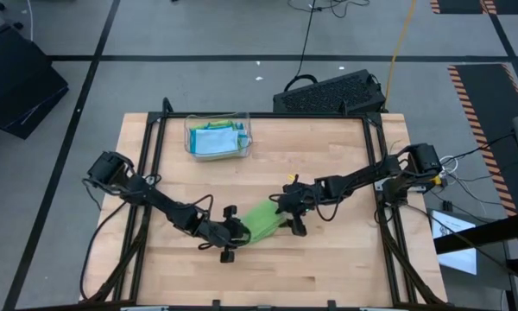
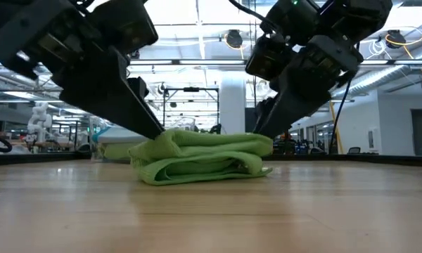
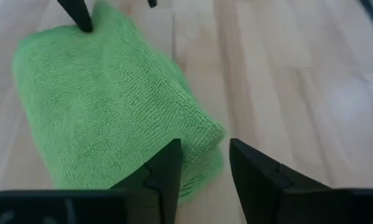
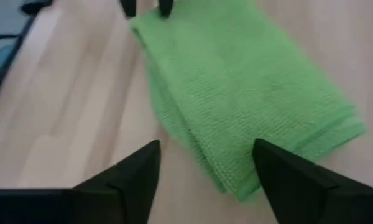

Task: Fold microfiber towels
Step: Fold the green microfiber cloth

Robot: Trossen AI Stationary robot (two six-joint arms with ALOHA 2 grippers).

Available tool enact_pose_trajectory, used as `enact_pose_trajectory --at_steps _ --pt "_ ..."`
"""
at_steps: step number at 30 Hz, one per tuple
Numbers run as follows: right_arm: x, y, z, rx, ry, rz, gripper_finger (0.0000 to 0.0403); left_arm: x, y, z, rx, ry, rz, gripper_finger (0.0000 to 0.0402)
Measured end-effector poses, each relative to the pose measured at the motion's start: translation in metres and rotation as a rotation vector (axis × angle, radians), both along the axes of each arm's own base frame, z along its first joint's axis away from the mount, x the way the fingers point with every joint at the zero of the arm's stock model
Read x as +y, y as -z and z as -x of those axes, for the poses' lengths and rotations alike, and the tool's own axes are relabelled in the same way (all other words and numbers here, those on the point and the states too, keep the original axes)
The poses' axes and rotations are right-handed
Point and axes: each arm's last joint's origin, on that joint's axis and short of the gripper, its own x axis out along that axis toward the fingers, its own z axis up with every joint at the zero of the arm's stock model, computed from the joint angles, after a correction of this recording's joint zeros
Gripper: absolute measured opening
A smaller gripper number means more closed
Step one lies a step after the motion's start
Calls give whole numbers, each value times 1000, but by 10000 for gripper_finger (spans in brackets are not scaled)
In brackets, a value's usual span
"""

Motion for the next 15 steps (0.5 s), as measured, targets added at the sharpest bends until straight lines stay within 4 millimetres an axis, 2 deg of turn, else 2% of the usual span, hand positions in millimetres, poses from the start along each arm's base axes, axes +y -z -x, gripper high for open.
enact_pose_trajectory --at_steps 3,6,15 --pt "1 -1 1 12 -23 -41 278 -1 -7 0 -27 21 -1 138" --pt "1 -6 0 -14 -17 -55 289 0 -14 2 -47 41 -16 138" --pt "0 -8 -1 -74 -62 52 262 3 -39 5 -144 18 -54 138"
